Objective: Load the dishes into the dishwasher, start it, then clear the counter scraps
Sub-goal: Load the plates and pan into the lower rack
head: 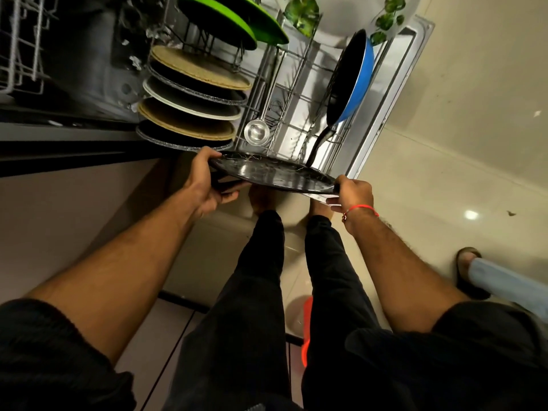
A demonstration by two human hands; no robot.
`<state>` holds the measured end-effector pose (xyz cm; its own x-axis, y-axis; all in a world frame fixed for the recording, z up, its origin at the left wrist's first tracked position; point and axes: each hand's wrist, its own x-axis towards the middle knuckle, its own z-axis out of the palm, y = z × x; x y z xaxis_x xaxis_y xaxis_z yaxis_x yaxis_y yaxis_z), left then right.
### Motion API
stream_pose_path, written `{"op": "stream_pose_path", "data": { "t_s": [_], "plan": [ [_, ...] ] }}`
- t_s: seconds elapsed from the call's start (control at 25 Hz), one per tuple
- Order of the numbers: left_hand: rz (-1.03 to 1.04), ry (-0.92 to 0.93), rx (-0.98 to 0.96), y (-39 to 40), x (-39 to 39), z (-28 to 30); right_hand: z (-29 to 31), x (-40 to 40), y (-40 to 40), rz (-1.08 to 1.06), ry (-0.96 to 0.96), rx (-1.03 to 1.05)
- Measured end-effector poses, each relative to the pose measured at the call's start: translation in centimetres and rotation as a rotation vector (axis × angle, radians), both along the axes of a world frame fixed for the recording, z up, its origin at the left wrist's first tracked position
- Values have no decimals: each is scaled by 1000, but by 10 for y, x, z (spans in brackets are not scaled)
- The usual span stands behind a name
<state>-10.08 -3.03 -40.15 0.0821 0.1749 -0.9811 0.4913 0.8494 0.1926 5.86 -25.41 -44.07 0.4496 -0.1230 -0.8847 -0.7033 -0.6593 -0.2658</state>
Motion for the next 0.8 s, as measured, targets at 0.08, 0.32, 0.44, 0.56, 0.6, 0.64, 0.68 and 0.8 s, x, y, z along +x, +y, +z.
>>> {"op": "stream_pose_path", "data": {
  "t_s": [0.08, 0.32, 0.44, 0.56, 0.6, 0.64, 0.68, 0.8],
  "plan": [
    [-42, -21, 4, -8, 4, 2, 2, 0, 0, 30, 12, -15],
    [43, 28, 29, -12, 18, 1, 0, 6, -1, 102, 61, -7],
    [27, 40, 28, -11, 14, 1, -1, 6, -1, 114, 69, -15],
    [53, 111, 88, -6, 13, -3, 2, -6, 2, 146, 60, -42],
    [77, 147, 111, -2, 15, -5, 2, -12, 2, 162, 70, -41],
    [105, 189, 130, 1, 17, -8, 2, -17, 2, 174, 88, -29],
    [130, 227, 145, 4, 19, -10, 1, -20, 1, 172, 104, -10],
    [169, 271, 216, 8, 21, -12, 1, -18, 2, 118, 108, 34]
  ]
}}
